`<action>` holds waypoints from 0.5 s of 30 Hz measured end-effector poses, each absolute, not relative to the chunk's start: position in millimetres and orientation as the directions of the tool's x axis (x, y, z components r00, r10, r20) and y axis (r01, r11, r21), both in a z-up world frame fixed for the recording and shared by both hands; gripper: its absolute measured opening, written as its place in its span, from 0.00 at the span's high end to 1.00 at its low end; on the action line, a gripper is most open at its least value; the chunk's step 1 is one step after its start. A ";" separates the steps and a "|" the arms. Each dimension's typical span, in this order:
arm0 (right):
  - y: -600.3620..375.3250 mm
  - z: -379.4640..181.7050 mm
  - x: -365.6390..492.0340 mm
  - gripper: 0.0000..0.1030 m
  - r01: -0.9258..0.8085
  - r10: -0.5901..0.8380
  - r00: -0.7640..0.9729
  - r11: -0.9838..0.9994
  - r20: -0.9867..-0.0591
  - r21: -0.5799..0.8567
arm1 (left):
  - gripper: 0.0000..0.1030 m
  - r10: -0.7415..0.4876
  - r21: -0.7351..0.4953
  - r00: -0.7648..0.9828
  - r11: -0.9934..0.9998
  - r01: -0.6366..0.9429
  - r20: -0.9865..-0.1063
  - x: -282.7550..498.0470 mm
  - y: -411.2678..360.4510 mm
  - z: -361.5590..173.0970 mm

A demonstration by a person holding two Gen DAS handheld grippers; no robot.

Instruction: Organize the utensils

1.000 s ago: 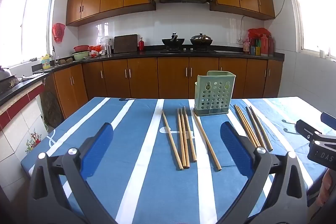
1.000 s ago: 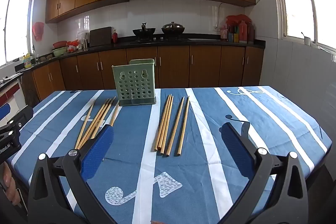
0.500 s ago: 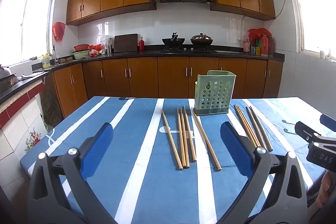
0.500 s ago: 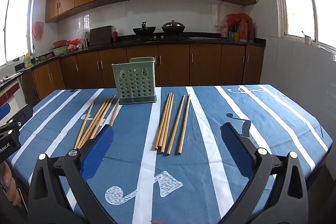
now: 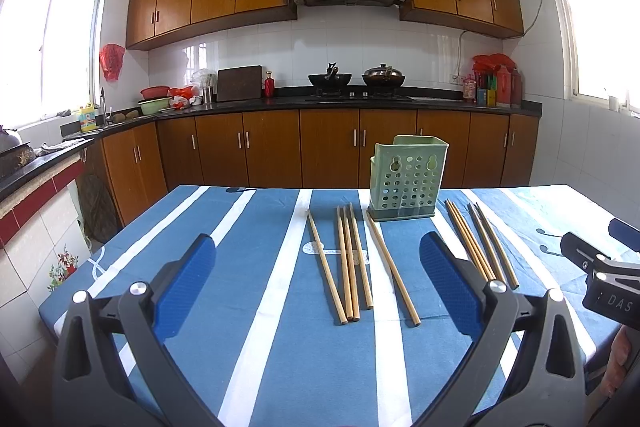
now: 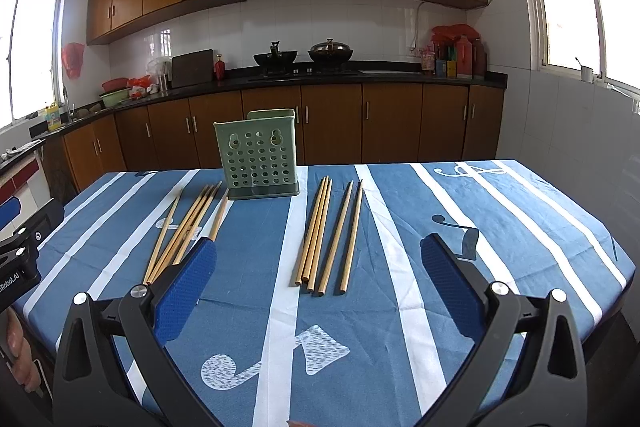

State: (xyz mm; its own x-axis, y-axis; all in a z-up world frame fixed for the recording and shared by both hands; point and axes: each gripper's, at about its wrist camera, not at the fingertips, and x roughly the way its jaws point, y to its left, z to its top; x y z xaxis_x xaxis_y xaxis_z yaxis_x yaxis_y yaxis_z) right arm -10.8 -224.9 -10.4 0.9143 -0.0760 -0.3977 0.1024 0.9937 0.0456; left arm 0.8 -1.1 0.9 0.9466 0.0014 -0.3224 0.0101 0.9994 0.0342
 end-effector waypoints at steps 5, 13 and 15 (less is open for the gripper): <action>-225.5 -10.4 -11.6 0.02 0.103 -0.076 0.915 0.994 -0.397 0.047 | 0.04 0.001 0.034 0.947 0.999 0.011 -0.322 0.5 -0.9 0.7; -224.3 -10.8 -13.3 0.02 0.103 -0.075 0.915 0.994 -0.397 0.049 | 0.04 0.000 0.034 0.947 0.999 0.012 -0.321 1.0 -1.1 0.2; -224.1 -11.0 -13.4 0.02 0.103 -0.075 0.915 0.993 -0.397 0.049 | 0.04 -0.001 0.033 0.947 0.999 0.013 -0.321 0.5 -1.0 0.8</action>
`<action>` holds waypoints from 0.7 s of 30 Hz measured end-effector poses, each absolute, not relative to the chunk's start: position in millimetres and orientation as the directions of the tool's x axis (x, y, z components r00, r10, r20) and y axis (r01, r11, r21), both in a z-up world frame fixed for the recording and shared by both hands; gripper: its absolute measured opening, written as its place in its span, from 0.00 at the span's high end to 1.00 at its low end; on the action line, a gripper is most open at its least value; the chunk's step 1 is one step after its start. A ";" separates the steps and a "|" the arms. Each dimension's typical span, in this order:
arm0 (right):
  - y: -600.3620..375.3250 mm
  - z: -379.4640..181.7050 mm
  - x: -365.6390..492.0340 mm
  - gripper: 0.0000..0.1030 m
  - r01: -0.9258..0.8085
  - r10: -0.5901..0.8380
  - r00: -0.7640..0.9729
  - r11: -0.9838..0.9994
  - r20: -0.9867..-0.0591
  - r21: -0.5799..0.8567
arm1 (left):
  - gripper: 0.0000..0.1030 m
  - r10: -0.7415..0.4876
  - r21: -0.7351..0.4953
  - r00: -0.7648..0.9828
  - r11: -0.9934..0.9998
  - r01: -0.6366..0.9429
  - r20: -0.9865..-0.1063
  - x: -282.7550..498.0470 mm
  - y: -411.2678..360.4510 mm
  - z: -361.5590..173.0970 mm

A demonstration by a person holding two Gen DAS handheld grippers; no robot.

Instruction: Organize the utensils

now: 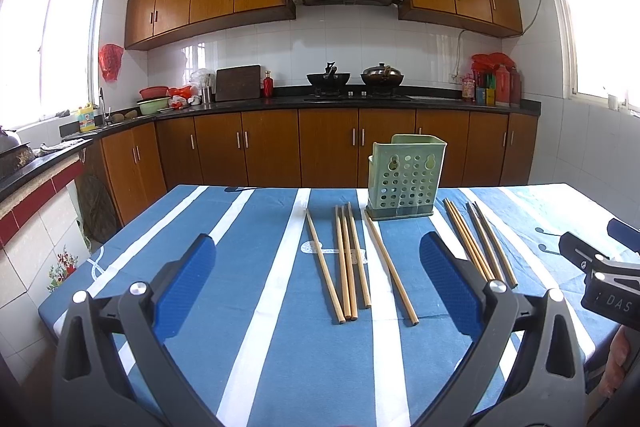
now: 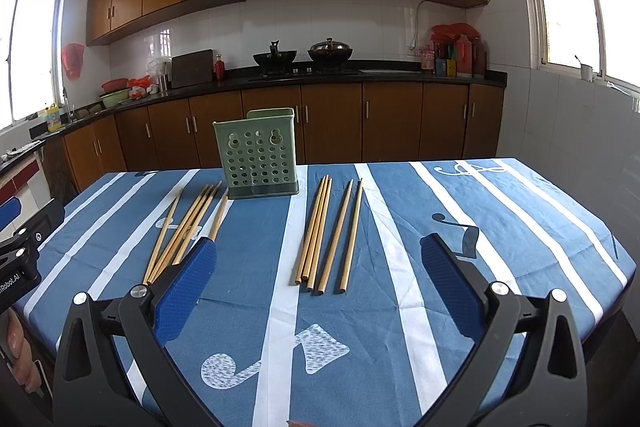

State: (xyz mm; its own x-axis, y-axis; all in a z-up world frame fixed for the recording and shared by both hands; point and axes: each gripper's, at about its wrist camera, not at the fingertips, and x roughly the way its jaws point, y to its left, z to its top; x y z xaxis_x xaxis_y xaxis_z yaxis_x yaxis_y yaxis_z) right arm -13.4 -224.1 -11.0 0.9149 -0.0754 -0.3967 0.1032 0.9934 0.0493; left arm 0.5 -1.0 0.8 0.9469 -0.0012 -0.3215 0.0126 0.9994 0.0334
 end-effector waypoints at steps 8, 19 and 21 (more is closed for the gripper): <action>-224.3 -11.6 -13.2 0.02 0.103 -0.074 0.914 0.993 -0.398 0.051 | 0.04 0.000 0.034 0.947 0.999 0.012 -0.322 0.6 -1.5 0.7; -223.9 -14.2 -13.6 0.02 0.102 -0.073 0.914 0.993 -0.400 0.053 | 0.04 0.000 0.035 0.947 0.999 0.012 -0.322 0.6 -1.9 0.8; -223.5 -14.9 -13.4 0.02 0.102 -0.072 0.913 0.993 -0.402 0.053 | 0.04 -0.001 0.034 0.946 0.999 0.013 -0.323 0.5 -2.1 0.9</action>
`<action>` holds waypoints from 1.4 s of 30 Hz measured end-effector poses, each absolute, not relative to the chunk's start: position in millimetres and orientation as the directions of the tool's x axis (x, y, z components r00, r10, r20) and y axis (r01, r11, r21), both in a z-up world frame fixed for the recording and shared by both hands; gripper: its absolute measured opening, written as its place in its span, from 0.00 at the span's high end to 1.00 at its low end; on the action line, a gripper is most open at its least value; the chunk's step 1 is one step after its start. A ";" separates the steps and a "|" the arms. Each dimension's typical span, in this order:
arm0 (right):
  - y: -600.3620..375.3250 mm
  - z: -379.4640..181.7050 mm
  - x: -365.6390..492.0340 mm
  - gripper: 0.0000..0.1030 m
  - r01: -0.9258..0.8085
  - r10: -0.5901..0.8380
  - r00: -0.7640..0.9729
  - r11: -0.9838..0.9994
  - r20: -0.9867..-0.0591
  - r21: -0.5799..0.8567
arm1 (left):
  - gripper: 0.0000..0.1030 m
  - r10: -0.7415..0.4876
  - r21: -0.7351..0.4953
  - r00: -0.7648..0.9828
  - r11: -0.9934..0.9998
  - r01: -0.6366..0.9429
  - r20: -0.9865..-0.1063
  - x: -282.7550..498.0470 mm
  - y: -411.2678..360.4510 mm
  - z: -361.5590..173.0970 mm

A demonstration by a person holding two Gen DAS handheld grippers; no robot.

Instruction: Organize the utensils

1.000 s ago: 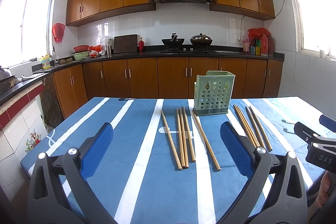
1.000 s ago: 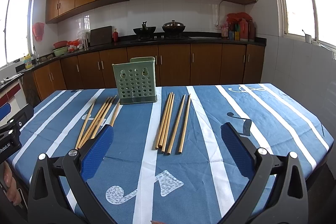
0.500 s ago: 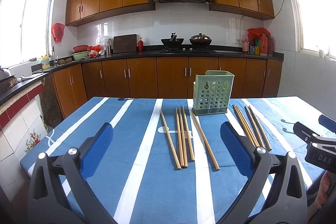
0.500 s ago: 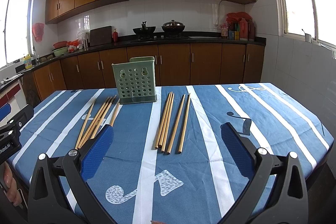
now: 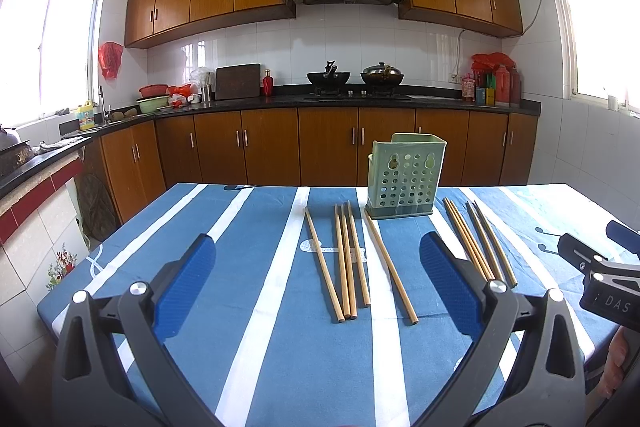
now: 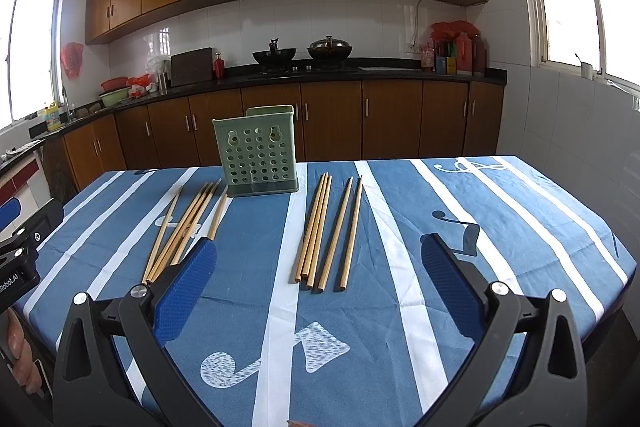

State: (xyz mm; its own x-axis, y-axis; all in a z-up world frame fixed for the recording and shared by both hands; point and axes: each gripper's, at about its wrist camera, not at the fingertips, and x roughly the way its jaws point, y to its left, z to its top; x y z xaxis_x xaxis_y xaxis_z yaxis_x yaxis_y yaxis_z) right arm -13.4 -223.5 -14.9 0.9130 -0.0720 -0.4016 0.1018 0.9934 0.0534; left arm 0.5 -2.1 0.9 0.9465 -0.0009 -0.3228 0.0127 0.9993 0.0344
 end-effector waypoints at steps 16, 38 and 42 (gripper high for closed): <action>-225.4 -20.7 -9.4 0.02 0.107 -0.071 0.902 0.992 -0.425 0.061 | 0.04 -0.003 0.032 0.943 0.999 0.014 -0.333 2.4 -3.8 -4.6; -233.8 -22.0 4.7 0.02 0.110 -0.066 0.892 0.991 -0.448 0.073 | 0.04 0.010 0.040 0.931 0.999 0.004 -0.364 14.1 -4.1 -15.6; -255.1 -23.3 27.9 0.02 0.154 -0.070 0.860 0.980 -0.505 0.127 | 0.04 0.039 0.047 0.911 0.999 -0.021 -0.411 29.2 0.0 -19.0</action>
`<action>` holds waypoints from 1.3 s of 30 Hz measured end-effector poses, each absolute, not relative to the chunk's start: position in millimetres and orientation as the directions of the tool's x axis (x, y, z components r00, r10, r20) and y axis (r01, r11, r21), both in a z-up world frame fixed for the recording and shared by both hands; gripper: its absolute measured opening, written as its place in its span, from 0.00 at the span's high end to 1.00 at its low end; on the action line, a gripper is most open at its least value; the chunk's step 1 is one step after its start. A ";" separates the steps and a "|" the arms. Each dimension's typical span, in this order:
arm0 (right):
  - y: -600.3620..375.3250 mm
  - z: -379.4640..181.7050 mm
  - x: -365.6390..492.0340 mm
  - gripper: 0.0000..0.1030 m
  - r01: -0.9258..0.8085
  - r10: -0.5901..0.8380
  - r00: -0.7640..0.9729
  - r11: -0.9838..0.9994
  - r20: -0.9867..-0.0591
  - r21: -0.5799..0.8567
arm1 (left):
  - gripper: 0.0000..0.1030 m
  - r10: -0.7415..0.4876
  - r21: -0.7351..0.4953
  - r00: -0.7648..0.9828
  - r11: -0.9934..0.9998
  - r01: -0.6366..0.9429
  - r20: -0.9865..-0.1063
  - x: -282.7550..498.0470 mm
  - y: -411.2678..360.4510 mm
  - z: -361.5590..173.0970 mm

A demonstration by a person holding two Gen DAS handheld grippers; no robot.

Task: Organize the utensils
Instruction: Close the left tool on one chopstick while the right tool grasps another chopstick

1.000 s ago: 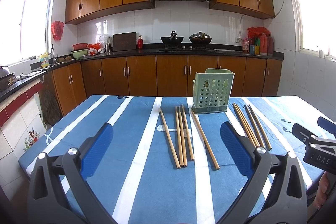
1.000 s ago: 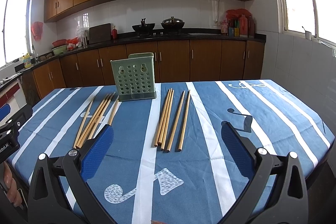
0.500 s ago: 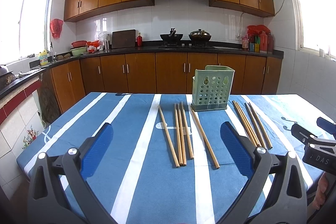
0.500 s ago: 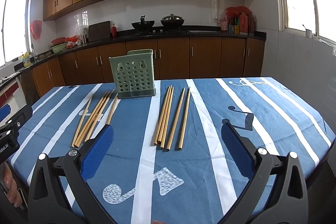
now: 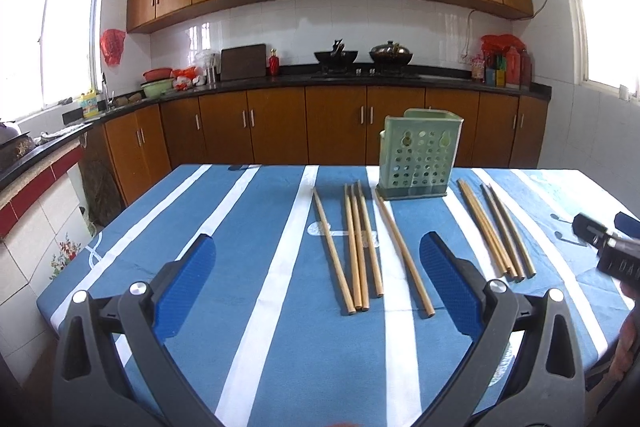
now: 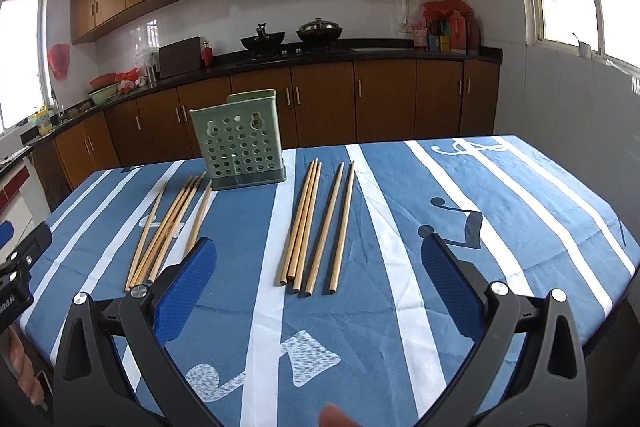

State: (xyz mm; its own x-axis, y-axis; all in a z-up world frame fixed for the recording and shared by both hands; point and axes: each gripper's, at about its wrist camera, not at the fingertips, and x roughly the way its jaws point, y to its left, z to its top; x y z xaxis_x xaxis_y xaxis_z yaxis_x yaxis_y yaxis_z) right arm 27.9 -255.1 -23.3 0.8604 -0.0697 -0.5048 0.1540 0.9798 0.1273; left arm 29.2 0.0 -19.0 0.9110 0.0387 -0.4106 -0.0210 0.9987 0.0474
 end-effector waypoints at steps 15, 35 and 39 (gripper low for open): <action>-280.3 -85.1 139.3 0.68 0.233 -0.022 0.611 0.960 -0.791 0.153 | 0.13 0.025 -0.030 0.760 0.998 -0.058 -0.649 115.0 40.0 -49.1; -295.2 -96.4 143.6 0.93 0.258 -0.087 0.616 0.961 -0.783 0.096 | 0.87 -0.025 -0.016 0.583 1.000 0.021 -0.812 212.7 12.2 -101.8; -298.7 -96.6 151.4 0.93 0.255 -0.086 0.616 0.962 -0.783 0.094 | 0.92 0.006 0.017 0.590 1.000 0.013 -0.807 220.1 17.5 -102.1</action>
State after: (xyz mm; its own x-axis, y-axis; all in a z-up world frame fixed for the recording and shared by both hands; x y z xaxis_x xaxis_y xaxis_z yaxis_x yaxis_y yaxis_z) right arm 151.4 -298.7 -96.6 0.6155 -0.0861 -0.7834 0.2547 0.9624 0.0944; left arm 220.1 17.5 -102.1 0.5903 0.0060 -0.8072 0.0125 0.9998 0.0166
